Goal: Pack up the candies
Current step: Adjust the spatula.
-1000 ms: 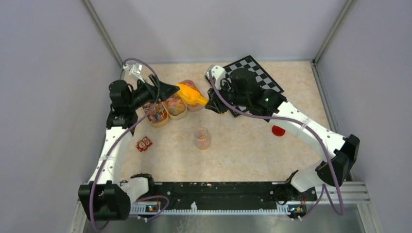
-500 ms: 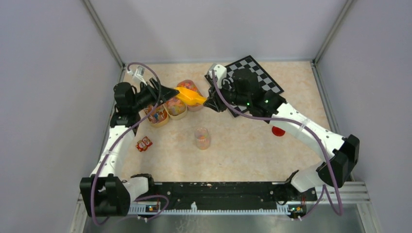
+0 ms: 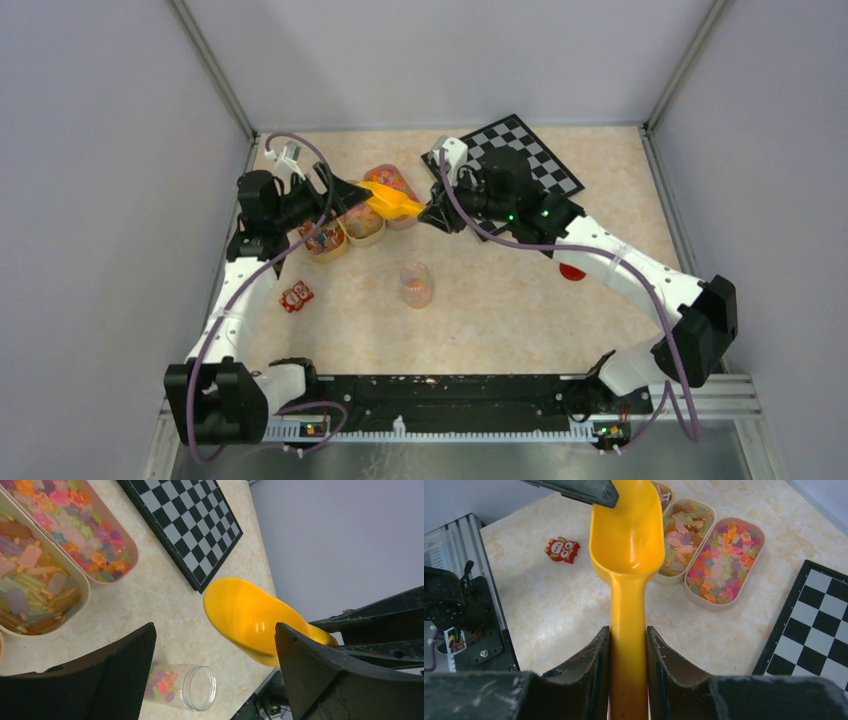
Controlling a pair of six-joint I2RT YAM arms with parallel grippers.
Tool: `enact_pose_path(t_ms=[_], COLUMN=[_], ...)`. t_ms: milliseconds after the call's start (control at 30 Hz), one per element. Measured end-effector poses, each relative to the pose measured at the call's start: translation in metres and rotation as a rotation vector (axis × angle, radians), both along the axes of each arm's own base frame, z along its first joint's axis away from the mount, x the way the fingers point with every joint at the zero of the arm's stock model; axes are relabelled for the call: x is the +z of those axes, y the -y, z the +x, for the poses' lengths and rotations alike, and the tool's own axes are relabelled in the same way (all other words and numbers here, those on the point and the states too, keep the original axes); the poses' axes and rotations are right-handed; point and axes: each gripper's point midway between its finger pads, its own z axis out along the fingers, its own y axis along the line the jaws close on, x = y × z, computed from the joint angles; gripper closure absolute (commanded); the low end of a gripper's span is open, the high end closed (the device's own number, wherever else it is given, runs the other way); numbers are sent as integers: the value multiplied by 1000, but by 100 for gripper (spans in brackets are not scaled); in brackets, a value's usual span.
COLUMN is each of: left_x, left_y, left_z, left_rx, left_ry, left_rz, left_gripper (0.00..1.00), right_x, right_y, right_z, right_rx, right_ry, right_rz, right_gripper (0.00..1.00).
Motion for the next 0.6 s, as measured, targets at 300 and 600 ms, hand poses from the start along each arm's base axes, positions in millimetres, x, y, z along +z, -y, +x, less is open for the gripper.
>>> enact_pose_path(t_ms=[300, 600], left_x=[-25, -26], left_y=[14, 17], left_z=[-15, -10], left_rx=[-34, -19], left_ry=[-166, -249], left_rz=[-191, -311], left_gripper=[30, 98], right_x=[-21, -33], right_y=[4, 1], right_z=[1, -1], right_rx=[25, 85], right_ry=[-3, 52], right_rz=[-21, -31], right_gripper=[100, 100])
